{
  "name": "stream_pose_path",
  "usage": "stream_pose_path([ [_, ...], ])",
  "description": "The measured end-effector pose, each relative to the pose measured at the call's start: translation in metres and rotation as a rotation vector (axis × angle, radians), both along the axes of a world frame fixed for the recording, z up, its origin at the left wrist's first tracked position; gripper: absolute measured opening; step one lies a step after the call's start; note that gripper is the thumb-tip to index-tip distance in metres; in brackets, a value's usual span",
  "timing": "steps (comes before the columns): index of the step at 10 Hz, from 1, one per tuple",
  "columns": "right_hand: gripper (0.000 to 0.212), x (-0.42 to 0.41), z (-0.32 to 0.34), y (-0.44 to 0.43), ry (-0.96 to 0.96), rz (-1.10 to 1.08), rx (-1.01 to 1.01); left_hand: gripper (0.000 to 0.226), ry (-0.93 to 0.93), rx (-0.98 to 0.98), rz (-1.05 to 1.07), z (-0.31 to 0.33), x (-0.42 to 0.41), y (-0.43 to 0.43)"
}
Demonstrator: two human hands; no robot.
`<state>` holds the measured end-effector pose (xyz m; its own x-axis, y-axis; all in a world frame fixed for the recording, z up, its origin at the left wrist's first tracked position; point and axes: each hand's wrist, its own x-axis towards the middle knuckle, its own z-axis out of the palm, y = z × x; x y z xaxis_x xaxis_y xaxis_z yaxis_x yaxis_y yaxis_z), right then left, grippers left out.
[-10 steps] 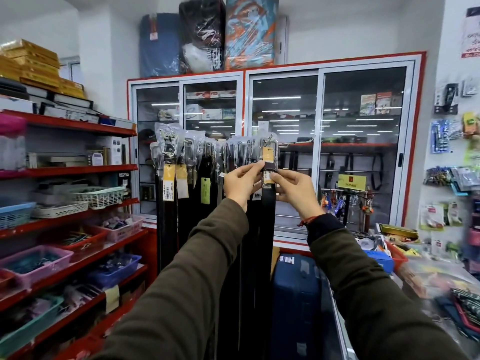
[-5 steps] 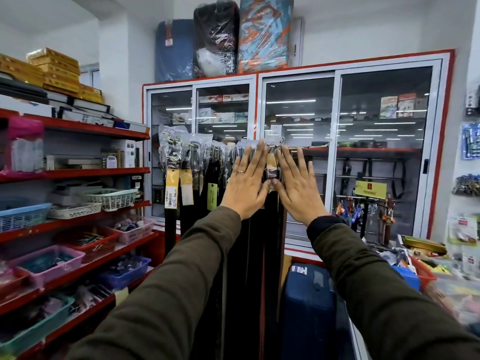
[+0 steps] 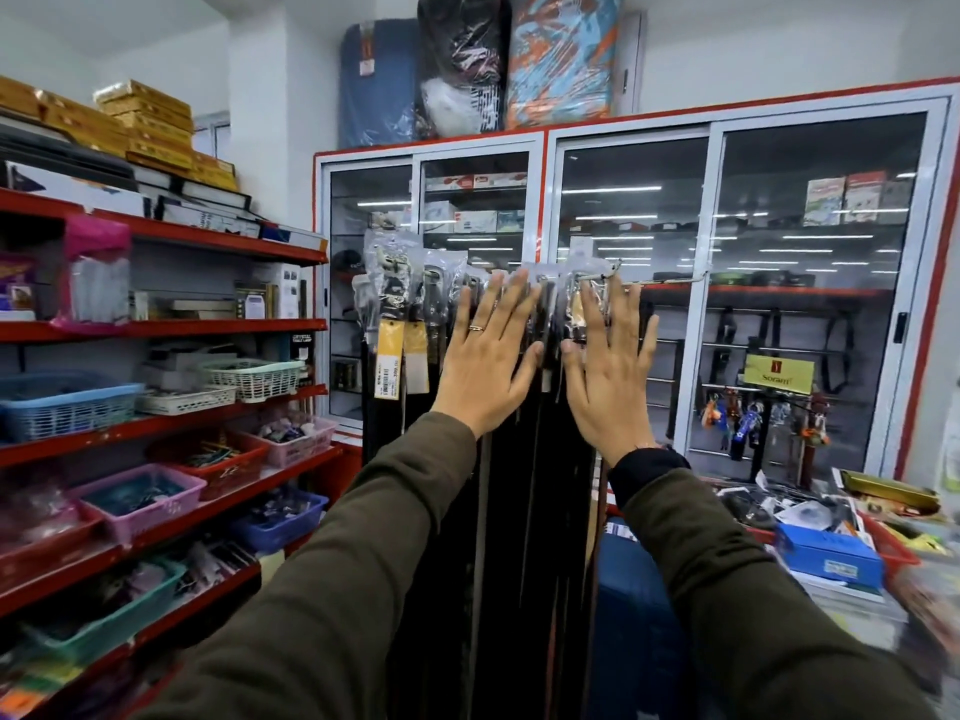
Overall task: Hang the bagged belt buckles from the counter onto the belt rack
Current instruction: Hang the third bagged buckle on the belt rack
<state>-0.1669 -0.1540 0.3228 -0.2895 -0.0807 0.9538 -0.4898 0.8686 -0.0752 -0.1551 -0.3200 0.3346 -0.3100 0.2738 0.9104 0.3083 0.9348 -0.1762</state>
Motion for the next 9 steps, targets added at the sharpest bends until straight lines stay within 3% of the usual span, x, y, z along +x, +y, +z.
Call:
stream_pose_path([
  [1,0.065,0.014,0.001,-0.027,0.025,-0.004,-0.134,0.063,0.087,0.031,0.031,0.002,0.020,-0.032],
  [2,0.068,0.028,0.007,-0.061,0.076,0.062,-0.094,0.064,0.122,0.085,0.052,0.006,0.036,-0.067],
  [3,0.064,0.034,0.016,-0.101,0.107,0.101,0.102,0.063,0.118,0.156,0.058,0.006,0.044,-0.100],
  [5,0.062,0.019,0.023,-0.156,0.030,-0.026,0.333,0.065,-0.068,0.117,0.077,0.003,0.032,-0.151],
  [7,0.063,-0.007,0.020,-0.155,-0.087,-0.104,0.309,0.069,-0.189,-0.003,0.074,0.005,0.007,-0.158],
  [9,0.064,-0.003,0.018,-0.150,-0.095,-0.127,0.302,0.069,-0.168,0.098,0.039,-0.002,0.001,-0.141],
])
